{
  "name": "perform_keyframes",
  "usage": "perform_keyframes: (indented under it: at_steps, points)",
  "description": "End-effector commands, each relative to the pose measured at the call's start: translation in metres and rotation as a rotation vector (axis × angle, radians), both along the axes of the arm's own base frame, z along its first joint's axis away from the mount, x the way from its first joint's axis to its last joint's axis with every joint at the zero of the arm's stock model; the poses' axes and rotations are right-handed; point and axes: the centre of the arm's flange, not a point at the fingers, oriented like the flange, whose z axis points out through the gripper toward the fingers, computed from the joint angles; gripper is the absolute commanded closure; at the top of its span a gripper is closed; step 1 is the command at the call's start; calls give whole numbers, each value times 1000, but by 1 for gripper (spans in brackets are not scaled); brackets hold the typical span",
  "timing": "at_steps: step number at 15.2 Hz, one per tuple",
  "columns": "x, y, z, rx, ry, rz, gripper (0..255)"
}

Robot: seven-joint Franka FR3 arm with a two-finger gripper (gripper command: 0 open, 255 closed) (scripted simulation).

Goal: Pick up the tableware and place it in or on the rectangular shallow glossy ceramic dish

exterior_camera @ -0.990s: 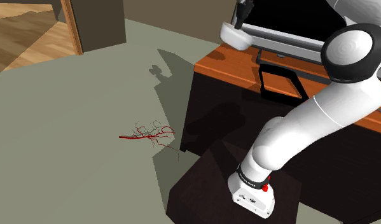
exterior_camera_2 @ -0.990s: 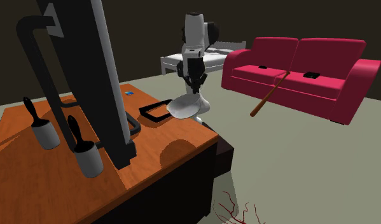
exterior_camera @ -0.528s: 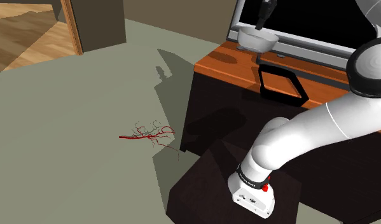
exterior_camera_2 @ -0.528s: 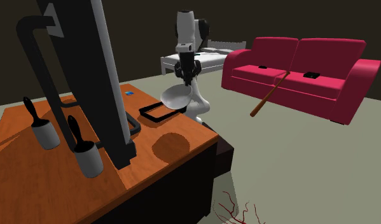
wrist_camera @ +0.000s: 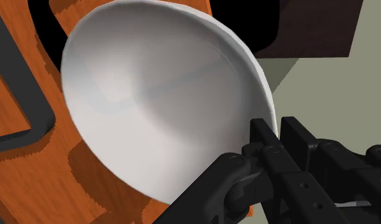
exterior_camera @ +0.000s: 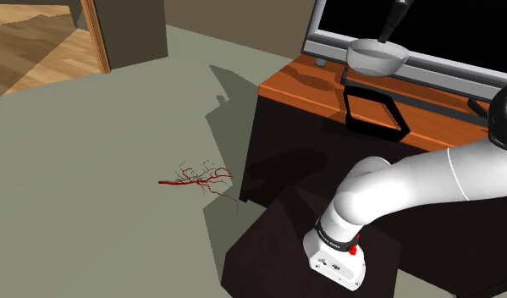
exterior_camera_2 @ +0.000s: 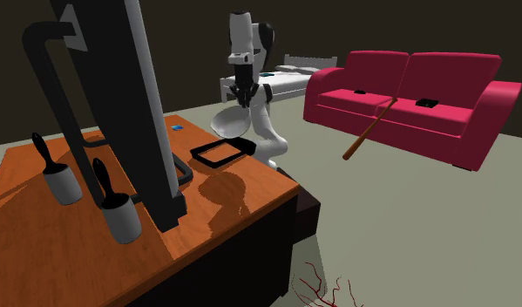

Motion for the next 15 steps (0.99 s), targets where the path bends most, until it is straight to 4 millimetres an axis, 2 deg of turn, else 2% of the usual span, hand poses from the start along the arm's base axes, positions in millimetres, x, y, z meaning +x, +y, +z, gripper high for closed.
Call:
perform_keyframes:
  at_steps: [1, 6, 15]
  points:
    - [-26, -2, 8, 1, 0, 0, 255]
    - [-86, -5, 19, 1, 0, 0, 255]
    - [-86, -5, -28, 1, 0, 0, 255]
